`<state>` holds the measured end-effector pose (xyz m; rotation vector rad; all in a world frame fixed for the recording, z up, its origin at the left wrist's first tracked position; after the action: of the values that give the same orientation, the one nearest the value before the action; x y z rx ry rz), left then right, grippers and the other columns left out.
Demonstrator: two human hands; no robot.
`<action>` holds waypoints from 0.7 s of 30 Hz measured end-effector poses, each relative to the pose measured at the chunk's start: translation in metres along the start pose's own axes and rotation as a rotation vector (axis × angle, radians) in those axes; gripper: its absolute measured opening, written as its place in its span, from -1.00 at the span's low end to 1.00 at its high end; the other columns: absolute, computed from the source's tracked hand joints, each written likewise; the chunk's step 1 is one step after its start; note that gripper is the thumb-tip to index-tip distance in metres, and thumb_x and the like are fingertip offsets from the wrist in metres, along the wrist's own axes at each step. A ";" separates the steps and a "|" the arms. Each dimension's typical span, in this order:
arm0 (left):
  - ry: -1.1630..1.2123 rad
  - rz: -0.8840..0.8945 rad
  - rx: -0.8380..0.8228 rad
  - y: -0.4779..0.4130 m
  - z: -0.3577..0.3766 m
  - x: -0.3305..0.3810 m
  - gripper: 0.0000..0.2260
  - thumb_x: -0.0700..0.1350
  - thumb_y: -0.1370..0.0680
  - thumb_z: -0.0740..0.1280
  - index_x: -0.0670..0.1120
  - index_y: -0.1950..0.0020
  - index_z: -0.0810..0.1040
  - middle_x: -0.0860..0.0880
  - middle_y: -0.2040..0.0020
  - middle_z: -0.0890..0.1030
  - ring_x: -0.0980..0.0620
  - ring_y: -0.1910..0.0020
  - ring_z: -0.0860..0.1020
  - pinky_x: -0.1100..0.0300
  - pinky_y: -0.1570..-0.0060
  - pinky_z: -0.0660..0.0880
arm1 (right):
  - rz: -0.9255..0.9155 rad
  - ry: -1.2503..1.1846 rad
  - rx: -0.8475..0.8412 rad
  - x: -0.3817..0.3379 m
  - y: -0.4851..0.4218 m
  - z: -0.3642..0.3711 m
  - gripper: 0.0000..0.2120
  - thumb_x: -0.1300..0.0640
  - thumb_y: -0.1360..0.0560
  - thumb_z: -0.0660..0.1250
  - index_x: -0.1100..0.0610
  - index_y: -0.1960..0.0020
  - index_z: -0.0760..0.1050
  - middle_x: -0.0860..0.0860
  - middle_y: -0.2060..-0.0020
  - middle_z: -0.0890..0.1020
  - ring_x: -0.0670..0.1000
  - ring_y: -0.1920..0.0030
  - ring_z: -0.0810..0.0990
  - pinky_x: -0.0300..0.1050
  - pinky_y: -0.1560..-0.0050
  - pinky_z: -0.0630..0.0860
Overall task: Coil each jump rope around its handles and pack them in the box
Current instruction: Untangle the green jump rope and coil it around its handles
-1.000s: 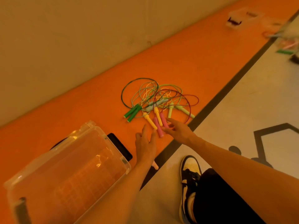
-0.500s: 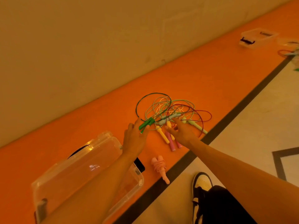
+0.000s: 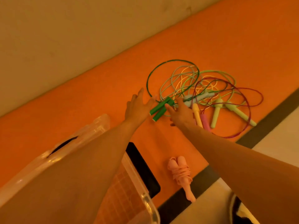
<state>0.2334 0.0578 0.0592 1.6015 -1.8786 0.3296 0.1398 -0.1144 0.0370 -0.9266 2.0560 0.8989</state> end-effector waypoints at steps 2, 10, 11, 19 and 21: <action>-0.011 -0.008 -0.035 -0.026 0.022 -0.014 -0.28 0.43 -0.52 0.13 0.15 -0.60 0.10 -0.12 -0.51 0.31 -0.22 -0.43 0.32 -0.12 -0.37 0.30 | -0.001 0.012 0.023 0.012 -0.021 0.016 -0.49 -0.15 -0.55 0.33 0.00 -0.43 0.35 0.13 -0.04 0.64 0.18 0.25 0.68 0.22 0.20 0.65; 0.053 0.046 -0.099 -0.077 0.085 -0.031 -0.60 0.17 -0.61 0.26 0.05 -0.41 0.45 -0.11 -0.14 0.44 -0.20 -0.17 0.50 -0.06 -0.27 0.41 | 0.028 0.011 0.085 0.050 -0.080 0.040 -0.48 -0.08 -0.52 0.37 0.06 -0.41 0.36 0.18 -0.09 0.66 0.26 0.00 0.66 0.21 -0.04 0.61; 0.067 0.056 -0.103 -0.077 0.090 -0.031 -0.64 0.14 -0.61 0.28 0.05 -0.37 0.48 -0.10 -0.09 0.42 -0.19 -0.12 0.51 -0.04 -0.25 0.43 | 0.030 0.025 0.089 0.051 -0.083 0.040 -0.51 -0.03 -0.54 0.37 0.08 -0.41 0.37 0.19 -0.11 0.64 0.25 -0.02 0.65 0.19 -0.06 0.61; 0.147 0.125 -0.165 -0.067 0.119 -0.033 -0.71 -0.20 -0.58 0.36 -0.07 -0.31 0.55 -0.18 -0.14 0.62 -0.14 -0.07 0.60 0.17 0.05 0.47 | 0.094 -0.197 0.051 0.066 -0.093 0.055 -0.40 0.16 -0.49 0.46 -0.02 -0.46 0.31 0.16 0.02 0.66 0.05 0.43 0.67 -0.08 0.39 0.61; 0.161 0.122 -0.158 -0.065 0.119 -0.030 -0.73 -0.24 -0.59 0.34 -0.12 -0.28 0.56 -0.19 -0.16 0.61 -0.13 -0.10 0.58 0.22 0.03 0.40 | 0.091 -0.220 0.056 0.066 -0.091 0.056 -0.39 0.20 -0.48 0.45 -0.03 -0.46 0.32 0.16 0.05 0.66 0.03 0.42 0.66 -0.13 0.39 0.58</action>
<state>0.2604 -0.0006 -0.0641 1.3205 -1.8344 0.3429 0.1974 -0.1366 -0.0719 -0.6766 1.9356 0.9420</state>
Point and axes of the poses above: each hand's wrist, its own y-axis away from the middle knuckle, its own z-axis out of the palm, x = y × z, the point moved 9 cm from there along -y, towards the middle knuckle
